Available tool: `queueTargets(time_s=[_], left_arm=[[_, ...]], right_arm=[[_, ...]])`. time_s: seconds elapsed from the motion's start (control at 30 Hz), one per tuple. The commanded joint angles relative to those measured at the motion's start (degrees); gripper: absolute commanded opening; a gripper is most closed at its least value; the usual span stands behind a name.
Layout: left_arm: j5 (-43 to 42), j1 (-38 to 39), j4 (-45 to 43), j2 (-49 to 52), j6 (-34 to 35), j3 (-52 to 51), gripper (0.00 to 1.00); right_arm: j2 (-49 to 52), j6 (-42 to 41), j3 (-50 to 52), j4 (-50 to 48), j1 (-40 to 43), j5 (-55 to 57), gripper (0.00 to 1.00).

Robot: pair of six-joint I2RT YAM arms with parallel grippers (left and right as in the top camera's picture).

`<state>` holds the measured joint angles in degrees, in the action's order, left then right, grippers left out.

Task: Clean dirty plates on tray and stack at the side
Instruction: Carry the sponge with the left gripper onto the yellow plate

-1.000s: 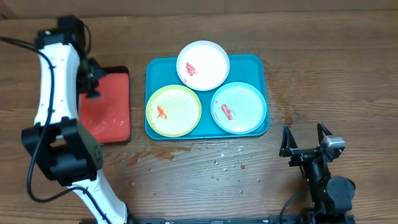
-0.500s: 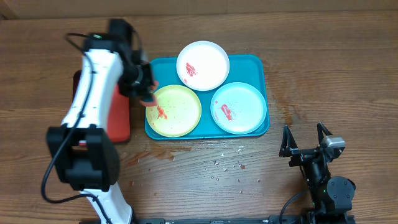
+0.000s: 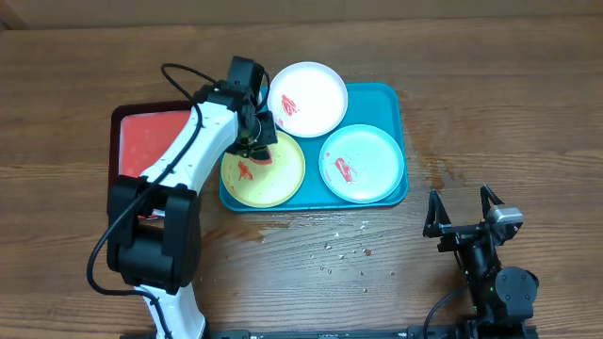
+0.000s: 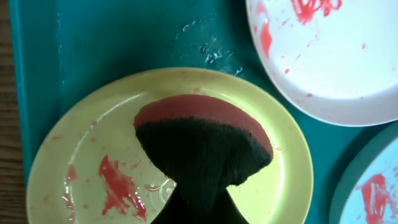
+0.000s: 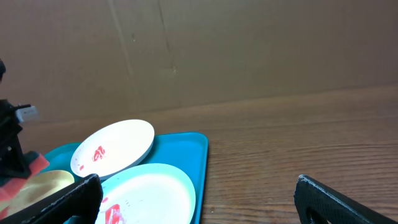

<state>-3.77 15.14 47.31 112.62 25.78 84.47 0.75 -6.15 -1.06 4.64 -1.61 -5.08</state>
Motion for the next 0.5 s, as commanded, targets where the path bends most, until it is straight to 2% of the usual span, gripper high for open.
queueTargets(time_s=[0.0, 0.1, 0.17, 0.23, 0.27, 0.33, 0.47], left_arm=[[0.7, 1.9, -0.6, -0.2, 4.5, -1.7, 0.05], [1.1, 3.0, -1.1, -0.2, 5.3, -3.3, 0.06], [1.4, 3.5, -2.4, -0.2, 5.4, -4.6, 0.10], [1.1, 4.0, -4.0, -0.2, 5.4, -5.9, 0.27], [1.0, 4.0, -4.1, -0.2, 5.6, -6.1, 0.47], [1.0, 4.1, -3.9, -0.2, 5.5, -6.3, 0.98], [1.2, 3.6, -3.0, -0.2, 2.8, -5.1, 0.99]], right_arm=[[-0.3, 0.2, 0.6, -0.3, -0.3, 0.5, 1.00], [-0.3, 0.2, 0.6, -0.3, -0.3, 0.5, 1.00], [-0.3, 0.2, 0.6, -0.3, -0.3, 0.5, 1.00], [-0.3, 0.2, 0.6, -0.3, -0.3, 0.5, 1.00], [-0.3, 0.2, 0.6, -0.3, -0.3, 0.5, 1.00], [-0.3, 0.2, 0.6, -0.3, -0.3, 0.5, 1.00], [-0.3, 0.2, 0.6, -0.3, -0.3, 0.5, 1.00]])
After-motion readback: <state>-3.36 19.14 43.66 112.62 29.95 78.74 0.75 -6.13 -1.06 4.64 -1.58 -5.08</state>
